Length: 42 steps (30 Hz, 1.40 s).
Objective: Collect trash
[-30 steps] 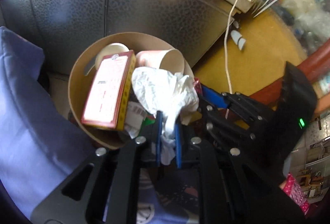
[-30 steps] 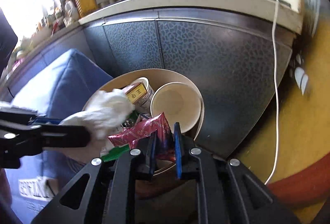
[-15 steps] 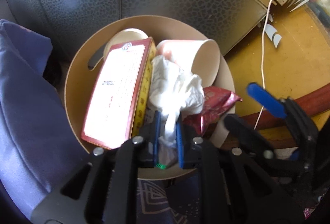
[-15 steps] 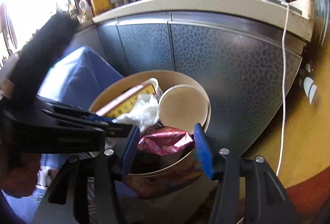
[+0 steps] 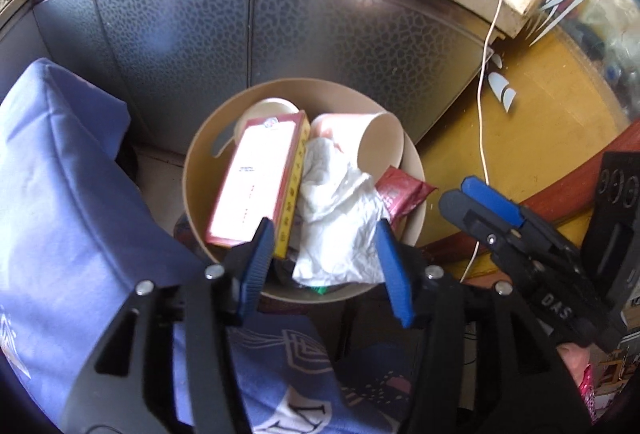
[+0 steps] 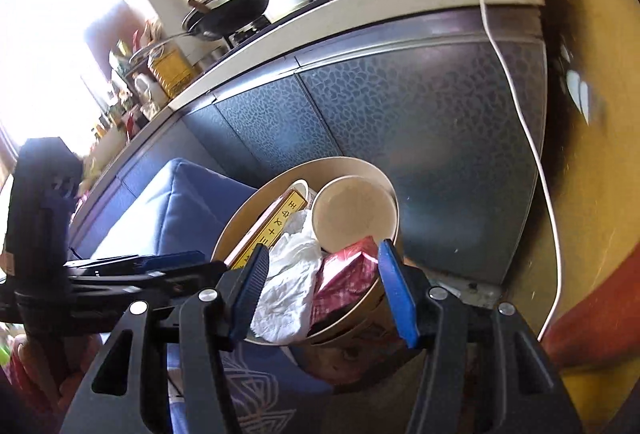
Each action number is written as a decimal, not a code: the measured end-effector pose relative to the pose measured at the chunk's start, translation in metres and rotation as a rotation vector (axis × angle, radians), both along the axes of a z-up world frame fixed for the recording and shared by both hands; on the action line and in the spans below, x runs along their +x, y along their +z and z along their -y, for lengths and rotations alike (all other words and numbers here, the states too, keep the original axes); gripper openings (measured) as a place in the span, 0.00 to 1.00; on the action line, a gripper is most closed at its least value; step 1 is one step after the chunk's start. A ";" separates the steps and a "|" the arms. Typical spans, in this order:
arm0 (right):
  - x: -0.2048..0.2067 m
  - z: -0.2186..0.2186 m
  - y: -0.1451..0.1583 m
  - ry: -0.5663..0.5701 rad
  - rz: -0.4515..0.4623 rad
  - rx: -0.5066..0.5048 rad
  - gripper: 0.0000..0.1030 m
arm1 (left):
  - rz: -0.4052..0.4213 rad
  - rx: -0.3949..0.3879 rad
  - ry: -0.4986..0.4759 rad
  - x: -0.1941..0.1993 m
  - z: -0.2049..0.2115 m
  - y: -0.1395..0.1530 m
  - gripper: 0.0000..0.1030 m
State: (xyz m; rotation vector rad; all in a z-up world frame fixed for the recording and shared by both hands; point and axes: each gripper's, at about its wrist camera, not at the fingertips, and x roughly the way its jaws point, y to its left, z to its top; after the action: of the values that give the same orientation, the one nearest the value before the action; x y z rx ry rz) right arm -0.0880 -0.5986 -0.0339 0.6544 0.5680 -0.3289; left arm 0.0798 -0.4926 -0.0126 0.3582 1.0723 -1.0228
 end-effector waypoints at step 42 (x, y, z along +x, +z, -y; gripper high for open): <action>-0.056 -0.171 0.095 -0.034 -0.025 -0.036 0.69 | 0.483 -0.098 0.215 -0.087 -0.202 0.082 0.94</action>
State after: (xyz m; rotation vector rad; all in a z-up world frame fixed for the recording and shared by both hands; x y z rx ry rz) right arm -0.1438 -0.4274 0.0606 0.6261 0.5744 -0.3791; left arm -0.0070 -0.2907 0.0692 0.3774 0.6075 -0.7418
